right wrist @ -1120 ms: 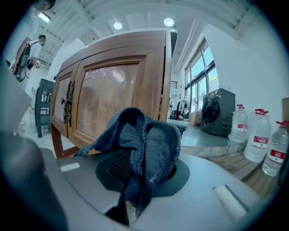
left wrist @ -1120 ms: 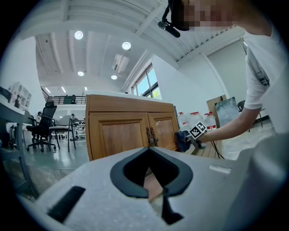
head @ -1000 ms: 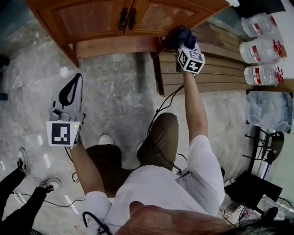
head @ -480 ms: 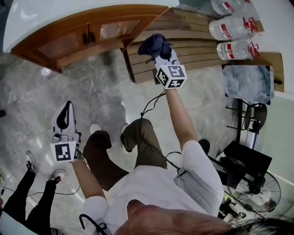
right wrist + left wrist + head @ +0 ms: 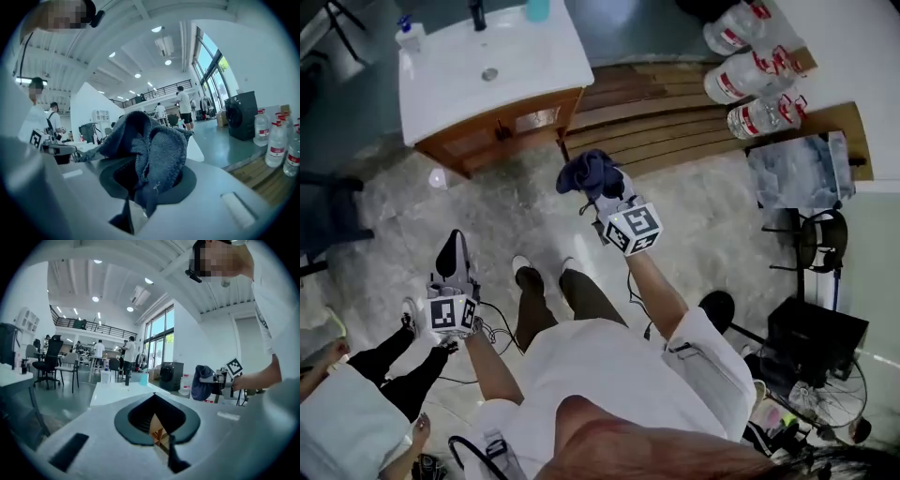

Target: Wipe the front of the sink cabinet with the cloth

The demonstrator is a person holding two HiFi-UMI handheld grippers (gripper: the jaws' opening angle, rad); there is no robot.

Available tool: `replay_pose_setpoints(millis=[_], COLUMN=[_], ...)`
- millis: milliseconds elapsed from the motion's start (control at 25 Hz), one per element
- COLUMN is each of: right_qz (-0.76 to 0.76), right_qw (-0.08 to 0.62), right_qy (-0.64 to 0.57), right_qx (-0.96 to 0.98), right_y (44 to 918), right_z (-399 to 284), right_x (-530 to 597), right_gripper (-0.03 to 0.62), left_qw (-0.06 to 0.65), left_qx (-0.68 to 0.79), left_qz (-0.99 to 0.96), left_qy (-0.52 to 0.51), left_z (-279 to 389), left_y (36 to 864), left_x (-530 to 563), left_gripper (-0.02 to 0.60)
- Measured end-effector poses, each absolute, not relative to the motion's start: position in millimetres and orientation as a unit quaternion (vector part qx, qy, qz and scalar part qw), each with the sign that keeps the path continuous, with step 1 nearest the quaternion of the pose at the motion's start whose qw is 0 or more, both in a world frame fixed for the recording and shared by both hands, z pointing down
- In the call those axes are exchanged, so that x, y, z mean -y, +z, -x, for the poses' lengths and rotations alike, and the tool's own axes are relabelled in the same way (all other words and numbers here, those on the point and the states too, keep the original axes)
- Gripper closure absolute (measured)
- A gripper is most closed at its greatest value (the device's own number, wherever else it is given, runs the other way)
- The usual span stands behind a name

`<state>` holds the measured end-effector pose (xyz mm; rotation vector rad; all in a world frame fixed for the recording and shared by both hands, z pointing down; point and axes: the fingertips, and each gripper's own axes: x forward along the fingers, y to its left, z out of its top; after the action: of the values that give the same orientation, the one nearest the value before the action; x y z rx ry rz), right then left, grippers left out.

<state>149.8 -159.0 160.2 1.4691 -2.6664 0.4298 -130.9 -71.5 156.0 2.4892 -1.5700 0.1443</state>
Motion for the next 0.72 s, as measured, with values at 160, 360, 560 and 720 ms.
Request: replay_pose_setpoints(millis=[160,360,560,720], right_qz=[-0.458,-0.423,-0.411,-0.405], right_qw=[0.013,0.034,0.029,0.023], right_qy=[0.089,0.009,-0.004,-0.01], right_qx=[0.884,0.905,0.911,0.914], right_y=[52.8,-30.4,-47.9,-53.9], right_z=[-156.1,-165.9,-150.9,-141.7], right_x=[113.5,75.6,54.3,50.2], right_gripper=[0.5,0.499,0.497,0.505], left_qw=[0.048,0.005,0.008,0.017], left_qx=[0.53,0.518,0.508,0.508], left_qz=[-0.846,-0.855,-0.861,-0.861], left_qy=[0.036,0.026,0.016,0.021], left_z=[112.1,83.2,82.7,81.5], left_y=[52.2,-17.1,-21.2,-14.7], left_x=[53.5,35.7,21.2,10.5], left_gripper=[0.58,0.58,0.58,0.58])
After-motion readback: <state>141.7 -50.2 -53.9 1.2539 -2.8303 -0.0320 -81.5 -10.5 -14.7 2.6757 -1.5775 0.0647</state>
